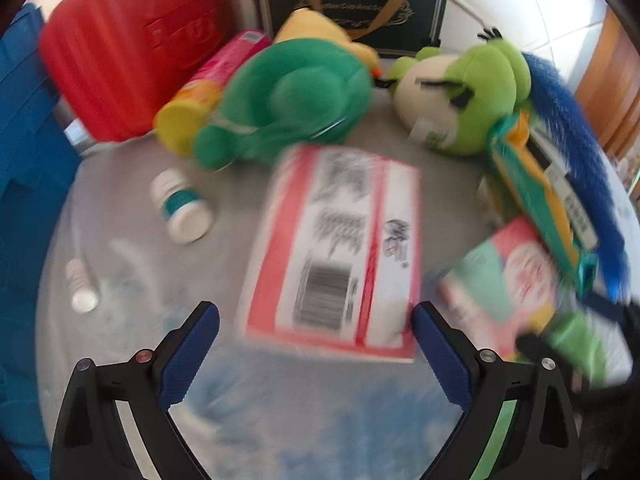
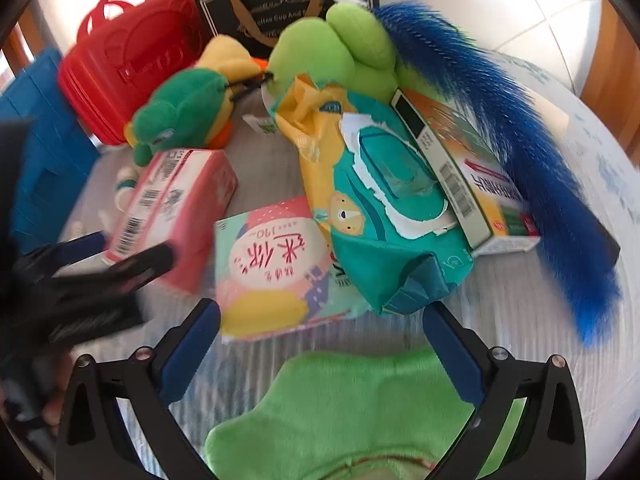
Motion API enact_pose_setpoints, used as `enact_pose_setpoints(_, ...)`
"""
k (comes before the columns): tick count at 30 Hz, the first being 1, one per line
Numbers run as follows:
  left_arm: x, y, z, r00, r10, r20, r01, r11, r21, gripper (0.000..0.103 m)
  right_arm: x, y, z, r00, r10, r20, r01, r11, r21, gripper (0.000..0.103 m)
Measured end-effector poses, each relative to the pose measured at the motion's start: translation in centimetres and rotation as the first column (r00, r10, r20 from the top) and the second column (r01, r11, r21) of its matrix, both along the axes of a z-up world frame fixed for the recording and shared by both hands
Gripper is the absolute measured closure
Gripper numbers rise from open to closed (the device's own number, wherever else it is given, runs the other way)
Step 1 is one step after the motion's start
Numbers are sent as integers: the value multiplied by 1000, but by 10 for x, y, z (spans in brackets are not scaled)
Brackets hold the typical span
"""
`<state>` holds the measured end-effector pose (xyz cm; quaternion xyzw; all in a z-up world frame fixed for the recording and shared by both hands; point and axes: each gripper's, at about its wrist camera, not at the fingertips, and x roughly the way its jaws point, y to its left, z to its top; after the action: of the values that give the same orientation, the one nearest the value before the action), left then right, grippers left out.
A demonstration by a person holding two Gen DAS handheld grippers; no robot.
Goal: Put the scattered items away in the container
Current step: 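Grasp the white-red tissue pack with the left gripper while the right grasps the Kotex pack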
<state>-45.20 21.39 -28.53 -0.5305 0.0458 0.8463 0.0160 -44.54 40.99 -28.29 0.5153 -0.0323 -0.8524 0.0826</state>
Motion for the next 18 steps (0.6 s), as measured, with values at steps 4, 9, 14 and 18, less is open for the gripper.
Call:
enact_pose_setpoints(4, 6, -11, 2, 1000, 4, 0, -4, 1000, -10, 5, -7, -8, -5, 1000, 9, -17, -8, 1000, 21, 0)
enact_pose_setpoints(9, -9, 5, 3, 999, -42, -27, 41, 998, -52, 5, -12, -8, -12, 999, -17, 34, 18, 999, -42, 0)
enact_pose_setpoints(14, -30, 8, -9, 999, -53, -3, 53, 998, -30, 2, -17, -8, -8, 999, -48, -4, 47, 997, -54, 0)
enact_pose_setpoints(18, -22, 6, -10, 998, -55, -14, 54, 998, -29, 6, -26, -2, -24, 998, -50, 36, 53, 995, -81, 0)
